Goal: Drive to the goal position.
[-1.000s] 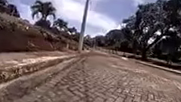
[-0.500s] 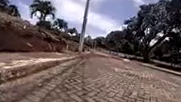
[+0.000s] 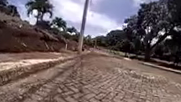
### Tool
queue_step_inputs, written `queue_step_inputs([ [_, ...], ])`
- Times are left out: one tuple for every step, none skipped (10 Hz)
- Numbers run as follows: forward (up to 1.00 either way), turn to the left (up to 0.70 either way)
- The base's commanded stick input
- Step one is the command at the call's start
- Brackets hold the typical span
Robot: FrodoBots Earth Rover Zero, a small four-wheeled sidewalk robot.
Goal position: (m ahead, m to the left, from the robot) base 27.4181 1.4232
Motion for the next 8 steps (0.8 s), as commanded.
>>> queue_step_inputs([
  [0.85,-0.27],
  [0.85,-0.27],
  [0.85,-0.12],
  [0.85,0.00],
  [0.85,0.00],
  [0.85,0.00],
  [0.85,0.00],
  [0.85,0.00],
])
